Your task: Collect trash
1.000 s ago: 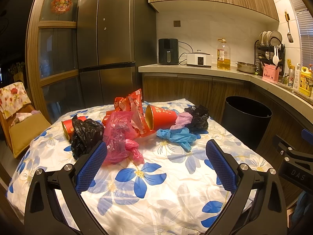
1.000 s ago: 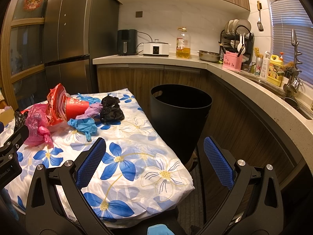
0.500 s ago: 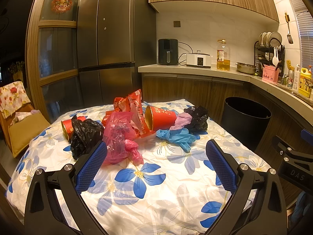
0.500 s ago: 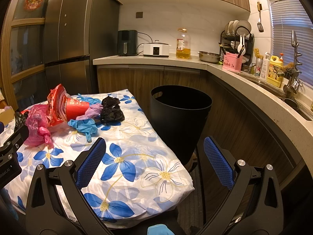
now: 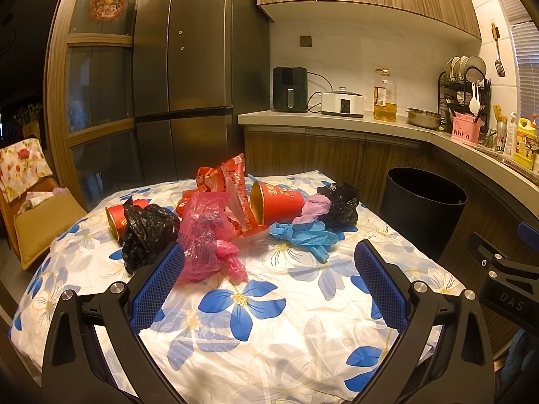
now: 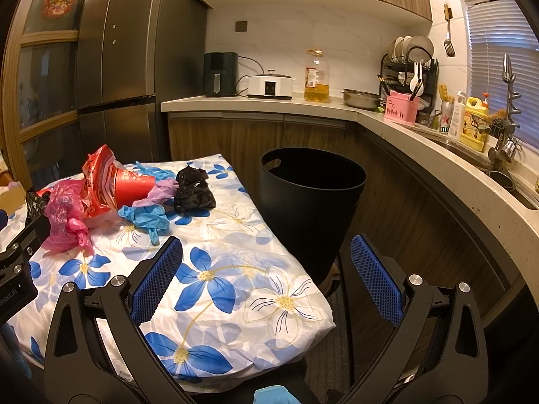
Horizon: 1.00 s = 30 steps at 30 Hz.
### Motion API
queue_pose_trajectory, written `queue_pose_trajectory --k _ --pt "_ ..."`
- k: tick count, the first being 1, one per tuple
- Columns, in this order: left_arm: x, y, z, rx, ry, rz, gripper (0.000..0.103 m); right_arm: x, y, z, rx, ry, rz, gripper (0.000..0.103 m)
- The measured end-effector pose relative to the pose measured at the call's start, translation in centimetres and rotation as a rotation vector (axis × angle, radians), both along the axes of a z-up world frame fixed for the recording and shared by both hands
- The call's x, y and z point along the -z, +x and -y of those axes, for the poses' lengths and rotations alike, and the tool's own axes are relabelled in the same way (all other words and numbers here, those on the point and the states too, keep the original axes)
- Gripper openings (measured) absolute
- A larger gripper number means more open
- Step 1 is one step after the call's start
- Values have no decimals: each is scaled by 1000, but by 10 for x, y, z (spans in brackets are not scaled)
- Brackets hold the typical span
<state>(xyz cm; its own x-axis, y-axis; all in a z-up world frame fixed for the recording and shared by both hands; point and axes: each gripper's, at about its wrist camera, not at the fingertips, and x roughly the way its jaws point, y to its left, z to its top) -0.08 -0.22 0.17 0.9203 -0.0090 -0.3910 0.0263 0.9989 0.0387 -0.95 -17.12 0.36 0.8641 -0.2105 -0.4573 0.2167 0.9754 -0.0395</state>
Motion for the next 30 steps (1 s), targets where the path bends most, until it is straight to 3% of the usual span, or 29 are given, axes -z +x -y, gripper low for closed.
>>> queue_pose_trajectory --k 30 --pt "-1 0 0 -1 -7 -1 97 -3 1 0 -4 0 5 99"
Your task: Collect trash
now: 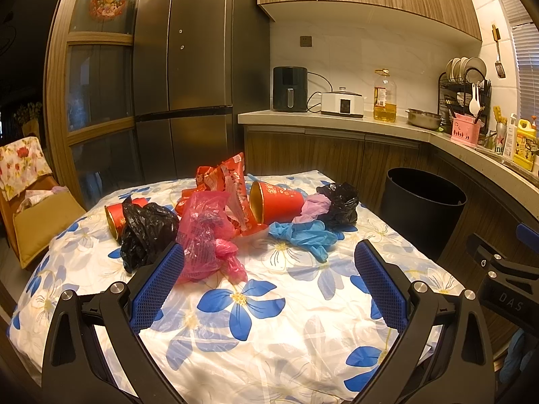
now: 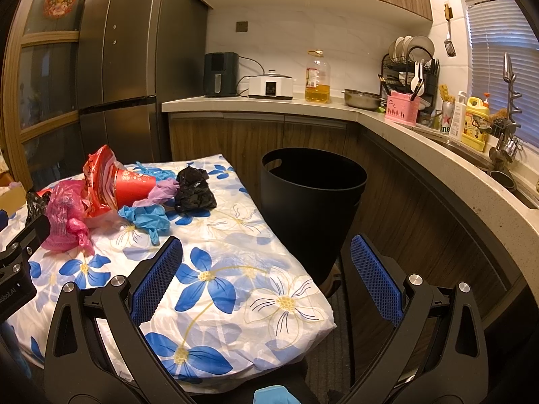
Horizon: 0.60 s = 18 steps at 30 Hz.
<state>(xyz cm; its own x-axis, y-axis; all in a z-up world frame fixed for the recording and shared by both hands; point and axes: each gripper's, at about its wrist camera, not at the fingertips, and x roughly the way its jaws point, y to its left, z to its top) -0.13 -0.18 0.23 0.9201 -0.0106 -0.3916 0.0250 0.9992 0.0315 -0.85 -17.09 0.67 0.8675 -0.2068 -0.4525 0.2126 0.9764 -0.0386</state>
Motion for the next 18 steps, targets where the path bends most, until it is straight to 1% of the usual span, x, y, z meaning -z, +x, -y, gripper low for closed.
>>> queue_pose_trajectory --k 9,18 --pt "13 4 -6 -25 -14 -1 97 13 12 1 -29 12 -12 99" --pt "19 15 -17 -79 -28 29 97 30 45 4 -105 52 38 99"
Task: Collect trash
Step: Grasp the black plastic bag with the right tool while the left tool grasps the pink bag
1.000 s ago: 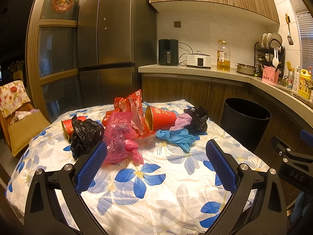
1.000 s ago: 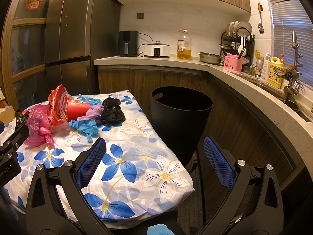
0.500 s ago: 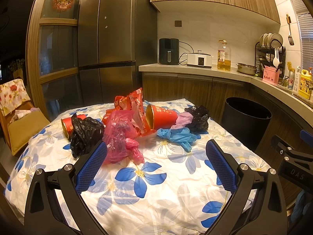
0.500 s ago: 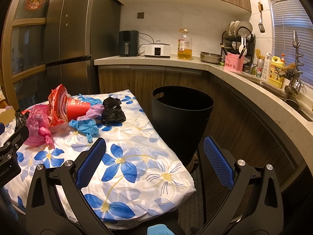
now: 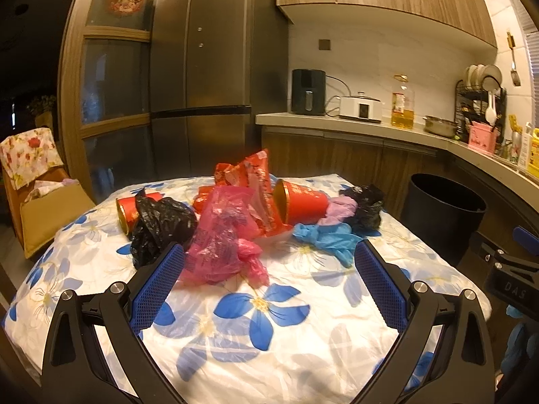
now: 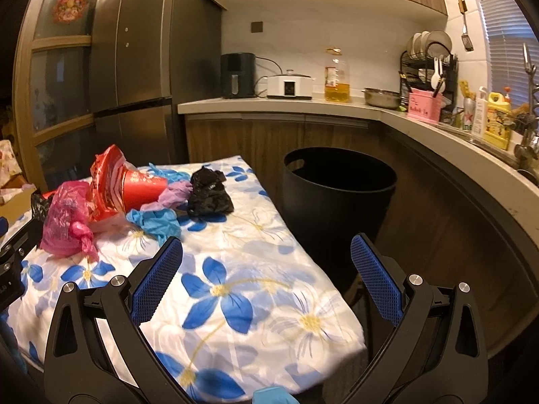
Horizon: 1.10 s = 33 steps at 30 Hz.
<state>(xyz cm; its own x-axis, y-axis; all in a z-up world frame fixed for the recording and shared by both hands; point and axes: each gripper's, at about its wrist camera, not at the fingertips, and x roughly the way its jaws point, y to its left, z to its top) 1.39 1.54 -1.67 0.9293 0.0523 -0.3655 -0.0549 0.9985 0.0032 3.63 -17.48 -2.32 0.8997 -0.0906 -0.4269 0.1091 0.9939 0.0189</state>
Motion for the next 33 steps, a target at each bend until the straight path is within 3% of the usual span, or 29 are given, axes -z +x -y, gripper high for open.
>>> queue_pose_trajectory --k 6,19,27,32,33 --pt "8 15 -13 -37 -21 0 97 11 43 0 -71 77 -4 94" --pt "20 48 -28 -110 -38 1 93 33 149 -19 -193 127 -33 49" --pt "22 62 -35 -140 -44 -7 93 46 191 -23 -254 195 -84 46" --pt "22 68 -38 -146 -50 -10 88 50 201 -25 -278 200 -114 24" --pt "22 69 -38 -146 -52 -9 81 51 200 -25 -281 201 -114 20"
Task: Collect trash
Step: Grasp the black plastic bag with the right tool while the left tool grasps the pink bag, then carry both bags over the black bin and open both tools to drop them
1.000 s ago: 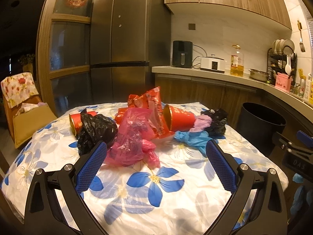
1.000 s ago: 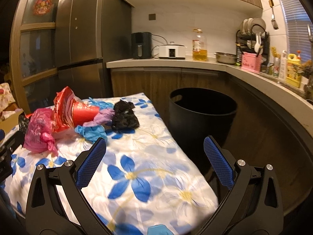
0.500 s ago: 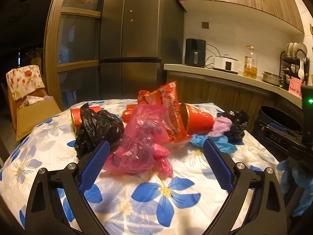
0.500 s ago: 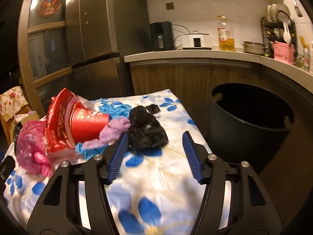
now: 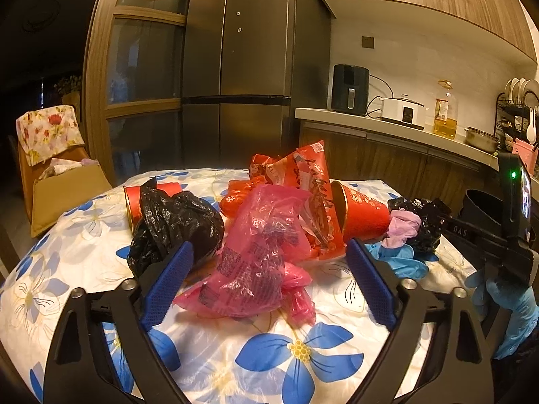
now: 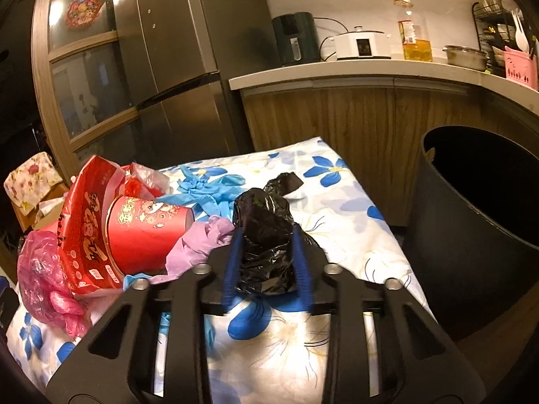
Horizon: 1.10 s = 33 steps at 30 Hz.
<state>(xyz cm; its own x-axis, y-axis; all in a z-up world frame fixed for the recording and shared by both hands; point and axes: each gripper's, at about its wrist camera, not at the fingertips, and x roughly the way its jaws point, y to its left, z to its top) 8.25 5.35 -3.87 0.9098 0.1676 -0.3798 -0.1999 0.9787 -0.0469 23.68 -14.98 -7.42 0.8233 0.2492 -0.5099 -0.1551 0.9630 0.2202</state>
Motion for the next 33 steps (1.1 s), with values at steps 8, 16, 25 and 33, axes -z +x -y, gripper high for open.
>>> queue_pose_trajectory --k 8,16,25,33 --pt "6 12 -4 11 -38 -63 53 -10 -19 10 38 7 51 8" --pt "17 13 -6 19 -76 -118 1 -22 -46 21 43 1 93 8" --pt "-4 -15 -3 2 -80 -54 0 -41 -77 33 49 12 134 8" --pt "-28 -34 7 8 -62 11 0 -57 -110 33 3 23 168 8"
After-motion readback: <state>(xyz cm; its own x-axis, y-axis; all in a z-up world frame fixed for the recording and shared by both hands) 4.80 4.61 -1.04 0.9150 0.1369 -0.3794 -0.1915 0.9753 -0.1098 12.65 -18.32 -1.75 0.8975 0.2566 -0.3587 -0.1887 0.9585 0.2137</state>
